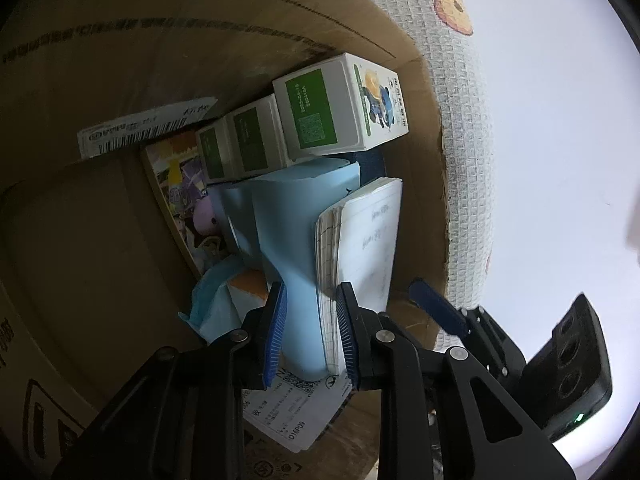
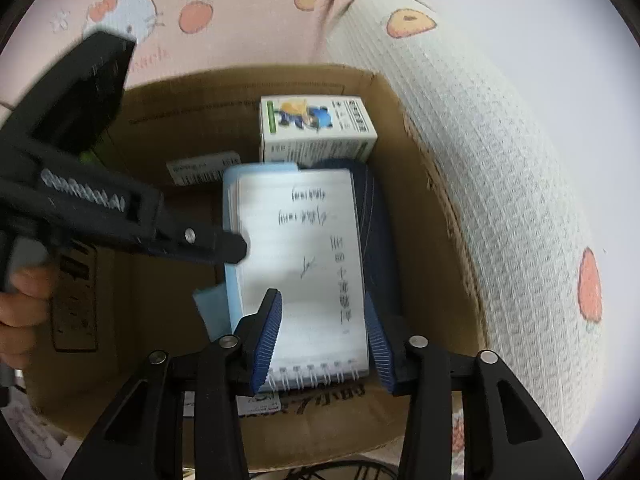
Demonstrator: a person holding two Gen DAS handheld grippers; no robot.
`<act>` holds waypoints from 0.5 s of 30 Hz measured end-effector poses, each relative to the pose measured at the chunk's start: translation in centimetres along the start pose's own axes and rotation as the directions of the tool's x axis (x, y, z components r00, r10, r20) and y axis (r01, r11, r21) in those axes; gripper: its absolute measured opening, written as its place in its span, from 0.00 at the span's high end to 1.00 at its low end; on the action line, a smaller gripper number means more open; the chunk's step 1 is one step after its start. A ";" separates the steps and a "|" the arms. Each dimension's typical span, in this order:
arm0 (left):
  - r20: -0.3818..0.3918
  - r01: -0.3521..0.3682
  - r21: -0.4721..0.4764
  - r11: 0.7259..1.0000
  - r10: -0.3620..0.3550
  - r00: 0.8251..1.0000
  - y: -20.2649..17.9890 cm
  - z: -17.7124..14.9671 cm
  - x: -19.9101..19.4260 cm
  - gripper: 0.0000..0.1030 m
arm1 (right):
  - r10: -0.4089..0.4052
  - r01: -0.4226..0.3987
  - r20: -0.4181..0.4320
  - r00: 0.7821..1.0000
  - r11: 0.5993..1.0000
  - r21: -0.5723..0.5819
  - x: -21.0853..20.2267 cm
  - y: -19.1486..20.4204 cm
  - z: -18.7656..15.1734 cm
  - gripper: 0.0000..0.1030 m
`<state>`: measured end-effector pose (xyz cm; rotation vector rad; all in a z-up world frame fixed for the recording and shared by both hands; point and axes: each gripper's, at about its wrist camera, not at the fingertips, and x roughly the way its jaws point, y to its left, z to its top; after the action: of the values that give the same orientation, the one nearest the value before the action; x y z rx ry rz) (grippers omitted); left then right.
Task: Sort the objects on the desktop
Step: 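Lower the notepad into the box beside the blue LUCKY pack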
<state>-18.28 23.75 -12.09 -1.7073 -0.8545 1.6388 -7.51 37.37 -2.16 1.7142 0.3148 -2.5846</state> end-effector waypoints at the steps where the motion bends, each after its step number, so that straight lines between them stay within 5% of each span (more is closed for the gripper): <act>1: 0.001 -0.003 0.005 1.000 0.003 1.000 -0.1 0.0 0.0 0.72 | 0.014 -0.014 0.002 1.000 1.000 0.003 0.1 -0.2 0.2 0.58; 5: 0.020 -0.005 0.012 1.000 0.005 1.000 -0.1 0.0 -0.6 0.75 | 0.031 -0.031 -0.013 0.999 0.999 0.023 1.2 -0.7 1.0 0.44; 11: 0.033 0.041 0.047 0.998 -0.043 0.999 -0.7 -1.1 -2.4 0.79 | 0.122 -0.119 -0.038 0.992 0.991 0.063 3.6 -0.9 2.9 0.44; 15: 0.008 0.014 0.033 0.999 -0.014 1.000 -0.8 -0.6 -1.6 0.79 | 0.158 -0.155 -0.051 0.986 0.986 0.059 4.0 -0.7 3.4 0.44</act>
<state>-17.74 22.97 -10.42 -1.6693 -0.8375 1.6431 -12.22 37.77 -4.43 1.7529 0.1060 -2.4604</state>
